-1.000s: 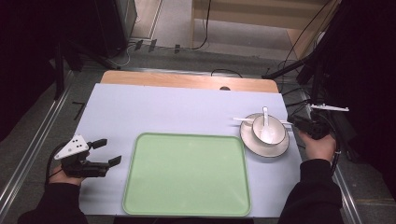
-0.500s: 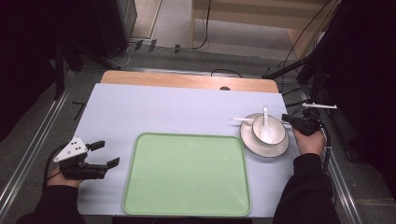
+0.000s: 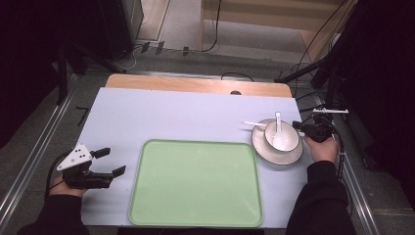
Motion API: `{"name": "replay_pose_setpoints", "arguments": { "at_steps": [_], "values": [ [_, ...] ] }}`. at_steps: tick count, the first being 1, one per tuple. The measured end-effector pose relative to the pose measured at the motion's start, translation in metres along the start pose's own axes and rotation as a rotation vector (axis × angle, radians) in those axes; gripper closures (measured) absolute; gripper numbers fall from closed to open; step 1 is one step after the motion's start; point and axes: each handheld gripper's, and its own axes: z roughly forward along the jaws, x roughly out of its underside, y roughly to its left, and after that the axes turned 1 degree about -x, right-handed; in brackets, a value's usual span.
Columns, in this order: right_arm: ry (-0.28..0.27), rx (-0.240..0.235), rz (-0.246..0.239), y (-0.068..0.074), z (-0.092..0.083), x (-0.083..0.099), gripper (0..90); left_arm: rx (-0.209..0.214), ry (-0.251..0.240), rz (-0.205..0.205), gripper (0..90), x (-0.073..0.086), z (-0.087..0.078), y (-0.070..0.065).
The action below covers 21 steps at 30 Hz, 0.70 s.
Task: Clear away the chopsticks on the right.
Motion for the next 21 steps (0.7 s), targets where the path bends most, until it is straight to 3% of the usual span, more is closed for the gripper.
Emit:
{"name": "replay_pose_setpoints", "arguments": {
  "at_steps": [7,21],
  "values": [
    [0.007,-0.031,0.007,-0.002,-0.004,0.002,90.0,0.000,0.002,0.004,13.5,-0.001,0.000,0.000],
    [0.029,-0.025,-0.028,-0.002,-0.014,0.009,90.0,0.003,-0.008,0.017,13.5,-0.004,0.003,-0.001]
  ]
}}
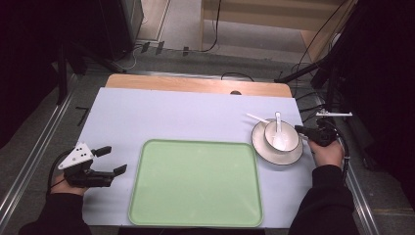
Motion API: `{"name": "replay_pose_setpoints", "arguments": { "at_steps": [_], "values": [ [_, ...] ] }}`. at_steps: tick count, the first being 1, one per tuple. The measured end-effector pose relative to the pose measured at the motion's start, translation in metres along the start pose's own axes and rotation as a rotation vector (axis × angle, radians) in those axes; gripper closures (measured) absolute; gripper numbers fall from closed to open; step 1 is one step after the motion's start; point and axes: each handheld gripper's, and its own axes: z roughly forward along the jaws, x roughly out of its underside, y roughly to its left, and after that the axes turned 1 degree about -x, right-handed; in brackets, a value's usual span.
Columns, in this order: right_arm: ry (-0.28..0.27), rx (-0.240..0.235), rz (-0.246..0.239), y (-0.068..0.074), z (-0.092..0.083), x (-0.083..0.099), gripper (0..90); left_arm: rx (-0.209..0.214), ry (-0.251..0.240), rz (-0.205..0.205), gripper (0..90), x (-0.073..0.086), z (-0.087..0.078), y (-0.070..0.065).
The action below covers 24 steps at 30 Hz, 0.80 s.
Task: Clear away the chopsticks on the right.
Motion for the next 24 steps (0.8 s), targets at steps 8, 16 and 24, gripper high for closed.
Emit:
{"name": "replay_pose_setpoints", "arguments": {
  "at_steps": [8,16,24],
  "values": [
    [0.013,-0.009,-0.021,0.0017,-0.0035,0.0034,90.0,0.005,-0.003,0.006,13.5,-0.0015,0.0017,-0.0005],
    [0.010,-0.021,-0.012,0.0020,-0.0069,0.0072,90.0,0.013,0.002,0.014,13.5,-0.0030,0.0036,-0.0007],
    [0.015,-0.019,-0.018,0.0036,-0.0088,0.0091,89.7,0.017,0.000,0.015,13.6,-0.0035,0.0056,-0.0011]
  ]
}}
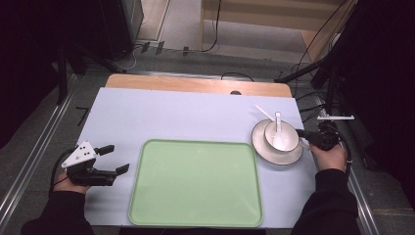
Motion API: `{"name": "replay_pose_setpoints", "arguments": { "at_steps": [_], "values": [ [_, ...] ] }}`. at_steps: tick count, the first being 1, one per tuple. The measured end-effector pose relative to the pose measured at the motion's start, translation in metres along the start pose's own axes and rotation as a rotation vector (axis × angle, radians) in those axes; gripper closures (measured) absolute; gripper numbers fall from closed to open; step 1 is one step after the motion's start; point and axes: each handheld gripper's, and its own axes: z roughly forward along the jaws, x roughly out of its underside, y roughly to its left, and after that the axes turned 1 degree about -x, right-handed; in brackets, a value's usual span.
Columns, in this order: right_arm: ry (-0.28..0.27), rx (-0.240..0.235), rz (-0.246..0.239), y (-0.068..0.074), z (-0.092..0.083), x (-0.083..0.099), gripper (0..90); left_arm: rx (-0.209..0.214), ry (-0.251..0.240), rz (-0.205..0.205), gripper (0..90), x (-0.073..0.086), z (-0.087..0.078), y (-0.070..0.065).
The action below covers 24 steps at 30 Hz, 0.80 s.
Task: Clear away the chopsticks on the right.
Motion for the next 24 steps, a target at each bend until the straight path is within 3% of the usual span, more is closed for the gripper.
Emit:
{"name": "replay_pose_setpoints", "arguments": {
  "at_steps": [7,10,12,13,15,17,21,23,24],
  "values": [
    [-0.046,0.018,0.010,-0.002,-0.011,0.000,82.4,0.000,0.004,0.002,13.6,0.000,0.000,0.000],
    [-0.064,0.080,-0.004,-0.002,-0.019,0.000,65.2,0.004,0.009,0.016,13.5,-0.001,0.000,-0.001],
    [-0.072,0.092,-0.026,-0.003,-0.019,0.001,53.0,0.004,0.007,0.018,13.5,-0.001,0.000,-0.002],
    [-0.072,0.092,-0.026,-0.003,-0.019,0.001,53.0,0.007,0.009,0.017,13.5,-0.001,0.000,-0.002],
    [-0.083,0.080,-0.008,-0.005,-0.020,0.002,41.2,0.004,0.012,0.020,13.5,-0.001,0.000,-0.002],
    [-0.082,0.082,-0.007,-0.006,-0.020,0.002,42.0,0.005,0.012,0.019,13.5,-0.001,0.000,-0.002],
    [-0.056,0.061,-0.023,-0.007,-0.019,0.003,56.7,0.006,0.014,0.021,13.6,-0.001,0.000,-0.002],
    [-0.024,0.041,-0.063,-0.005,-0.016,0.004,64.8,0.005,0.015,0.021,13.5,-0.001,0.000,-0.002],
    [-0.024,0.041,-0.063,-0.005,-0.016,0.004,64.8,0.005,0.016,0.022,13.5,-0.001,0.000,-0.002]
  ]
}}
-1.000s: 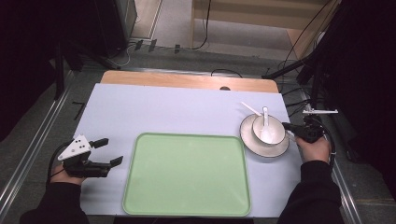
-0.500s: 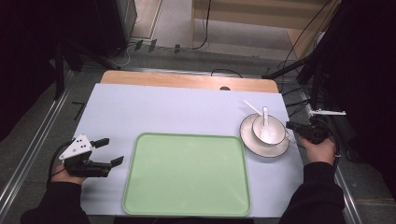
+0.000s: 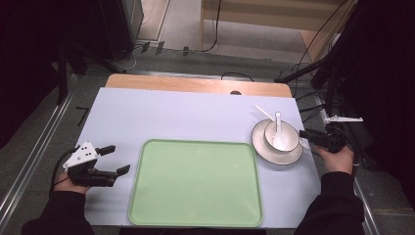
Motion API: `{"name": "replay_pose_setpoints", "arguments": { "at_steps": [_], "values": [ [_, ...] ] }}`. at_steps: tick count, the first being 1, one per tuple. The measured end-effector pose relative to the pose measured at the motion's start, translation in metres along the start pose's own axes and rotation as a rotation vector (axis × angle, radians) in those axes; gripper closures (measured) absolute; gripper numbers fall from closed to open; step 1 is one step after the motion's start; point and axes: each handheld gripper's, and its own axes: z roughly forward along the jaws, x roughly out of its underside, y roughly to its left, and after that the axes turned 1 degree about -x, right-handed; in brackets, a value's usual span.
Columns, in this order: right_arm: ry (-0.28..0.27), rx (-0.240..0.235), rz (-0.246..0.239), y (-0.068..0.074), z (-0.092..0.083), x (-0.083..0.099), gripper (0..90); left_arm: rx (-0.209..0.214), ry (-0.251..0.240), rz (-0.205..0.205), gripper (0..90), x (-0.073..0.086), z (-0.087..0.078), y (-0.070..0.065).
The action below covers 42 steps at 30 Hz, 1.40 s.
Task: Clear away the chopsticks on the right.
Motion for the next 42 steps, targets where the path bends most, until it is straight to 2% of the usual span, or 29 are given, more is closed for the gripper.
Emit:
{"name": "replay_pose_setpoints", "arguments": {
  "at_steps": [2,8,14,42],
  "values": [
    [0.020,-0.022,-0.015,0.001,0.003,0.001,69.7,0.002,0.000,0.001,13.5,0.000,0.000,0.000],
    [0.038,-0.048,-0.015,0.002,0.005,0.002,77.0,0.002,-0.002,0.001,13.5,0.000,0.000,0.000],
    [0.048,-0.044,-0.023,0.003,0.008,0.002,80.0,0.000,0.002,0.003,13.5,0.000,0.000,0.000],
    [0.062,-0.077,-0.009,-0.004,0.014,0.003,81.7,0.002,0.003,-0.006,13.5,0.001,0.002,0.000]
  ]
}}
